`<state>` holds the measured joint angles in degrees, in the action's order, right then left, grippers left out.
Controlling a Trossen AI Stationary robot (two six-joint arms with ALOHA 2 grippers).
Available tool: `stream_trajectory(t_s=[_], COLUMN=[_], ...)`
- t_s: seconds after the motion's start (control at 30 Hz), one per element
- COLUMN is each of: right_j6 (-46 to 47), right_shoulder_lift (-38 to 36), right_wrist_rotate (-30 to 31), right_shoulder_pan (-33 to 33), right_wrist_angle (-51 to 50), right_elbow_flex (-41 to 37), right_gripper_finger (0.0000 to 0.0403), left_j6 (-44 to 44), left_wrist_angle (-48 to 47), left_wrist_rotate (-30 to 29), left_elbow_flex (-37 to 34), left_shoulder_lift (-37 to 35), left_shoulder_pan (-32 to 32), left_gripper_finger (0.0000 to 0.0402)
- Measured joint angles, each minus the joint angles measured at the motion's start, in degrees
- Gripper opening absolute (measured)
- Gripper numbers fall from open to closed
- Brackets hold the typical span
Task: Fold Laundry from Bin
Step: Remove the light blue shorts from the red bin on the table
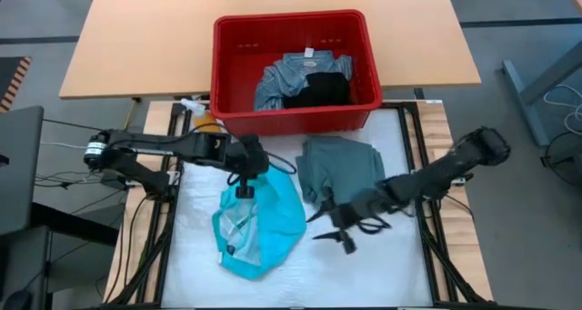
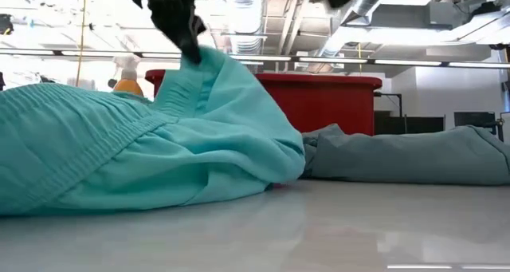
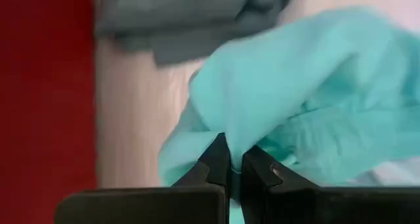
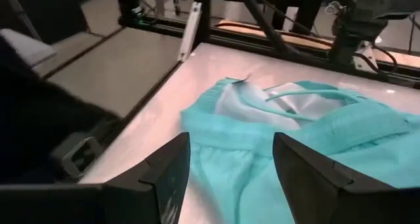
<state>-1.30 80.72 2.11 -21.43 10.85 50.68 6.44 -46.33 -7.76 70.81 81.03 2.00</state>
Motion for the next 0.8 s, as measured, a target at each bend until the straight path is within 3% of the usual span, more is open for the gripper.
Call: stream_trajectory(t_s=[0.1, 0.23, 0.5, 0.6, 0.7, 0.8], right_j6=[-0.06, -1.51, -8.29, -7.35, -6.27, -6.26], right_shoulder_lift=[6.47, 16.73, 30.52, 33.20, 34.64, 34.76], right_wrist_rotate=[-3.96, -6.79, 1.16, 2.41, 6.39, 9.85], right_shoulder_pan=[3.81, 5.47, 5.42, 5.39, 5.27, 5.31], right_wrist_angle=[8.91, 12.36, 9.06, 4.76, -1.11, -5.64], right_elbow_flex=[-0.70, 2.28, 11.11, 13.88, 15.81, 16.35], right_gripper_finger=[0.0239, 0.0239, 0.0239, 0.0237, 0.0210, 0.0137], left_j6=[-2.08, -0.80, 1.64, -1.25, -3.37, -7.31], left_wrist_angle=[1.12, 0.35, -1.43, -4.54, -7.34, -9.86], left_wrist_rotate=[-1.09, -1.64, -6.20, -2.93, 2.29, 2.99], left_elbow_flex=[-2.16, -3.22, -3.22, -3.22, -3.22, -3.22], left_shoulder_lift=[-0.02, -0.02, -0.04, -0.22, -1.34, -2.80], left_shoulder_pan=[1.97, 3.31, 3.81, 4.00, 3.83, 2.89], left_gripper_finger=[0.0000, 0.0023, 0.0132, 0.0169, 0.0188, 0.0191])
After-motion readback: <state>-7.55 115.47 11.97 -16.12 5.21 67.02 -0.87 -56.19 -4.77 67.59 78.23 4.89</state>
